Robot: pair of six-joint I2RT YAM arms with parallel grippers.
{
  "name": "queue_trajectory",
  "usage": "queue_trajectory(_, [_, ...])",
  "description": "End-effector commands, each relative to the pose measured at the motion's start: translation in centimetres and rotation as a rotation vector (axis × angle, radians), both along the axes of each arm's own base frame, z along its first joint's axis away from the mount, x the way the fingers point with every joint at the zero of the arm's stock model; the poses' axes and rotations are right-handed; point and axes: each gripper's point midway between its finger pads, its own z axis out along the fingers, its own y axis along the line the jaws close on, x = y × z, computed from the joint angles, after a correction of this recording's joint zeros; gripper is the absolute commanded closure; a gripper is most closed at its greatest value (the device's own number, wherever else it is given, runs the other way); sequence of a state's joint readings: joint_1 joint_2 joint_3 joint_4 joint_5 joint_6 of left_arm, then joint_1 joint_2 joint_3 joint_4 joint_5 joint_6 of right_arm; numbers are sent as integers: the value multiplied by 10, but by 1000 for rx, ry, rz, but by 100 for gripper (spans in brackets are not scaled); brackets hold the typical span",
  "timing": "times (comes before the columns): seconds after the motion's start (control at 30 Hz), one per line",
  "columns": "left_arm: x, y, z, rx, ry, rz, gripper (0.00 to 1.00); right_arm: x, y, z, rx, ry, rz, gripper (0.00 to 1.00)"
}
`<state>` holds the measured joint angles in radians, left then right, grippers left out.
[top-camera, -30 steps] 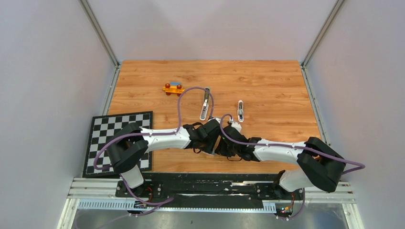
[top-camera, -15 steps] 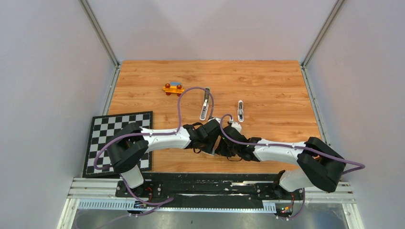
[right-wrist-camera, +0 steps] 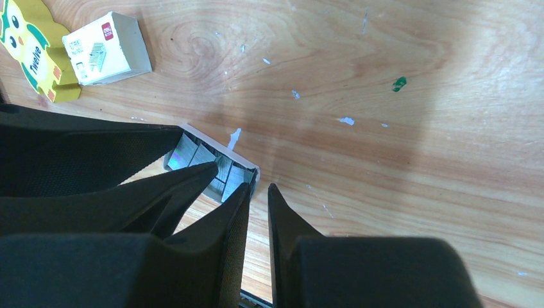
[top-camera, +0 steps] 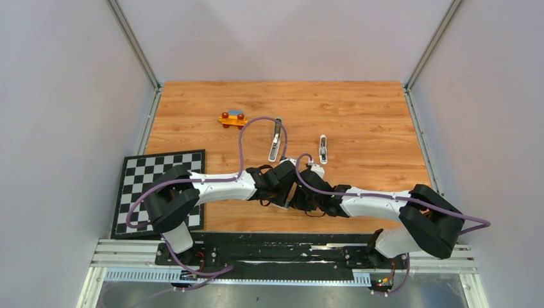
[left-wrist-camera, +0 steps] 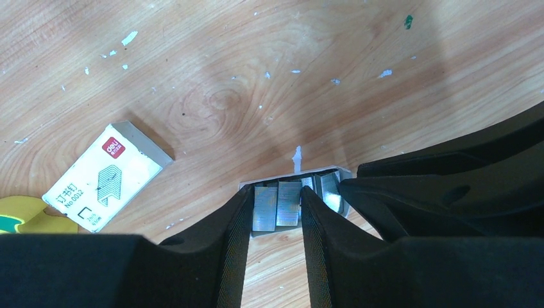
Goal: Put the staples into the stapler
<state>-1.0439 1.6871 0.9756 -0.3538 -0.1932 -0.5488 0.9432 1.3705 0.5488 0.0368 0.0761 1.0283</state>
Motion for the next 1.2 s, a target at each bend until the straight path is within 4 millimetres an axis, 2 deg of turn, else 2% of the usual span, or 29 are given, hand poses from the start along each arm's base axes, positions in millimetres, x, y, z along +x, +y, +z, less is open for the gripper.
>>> queue_trajectory(0.0, [-12,-2,-12,54,-16,-37,64,-4,-1,-2,-21,-7,10,80])
queue_trajectory(0.37, [-12,-5,1,21,-27,-36,70,-4,-1,-2,-19,-4,8,80])
queue_trajectory(0.73, [-7,-12,21,-16,-61,-32,70,-5,-2,-2,-23,-3,1,80])
queue_trajectory(1.17, [-5,-15,32,-48,-76,-22,71,-5,-2,-1,-18,-3,8,80])
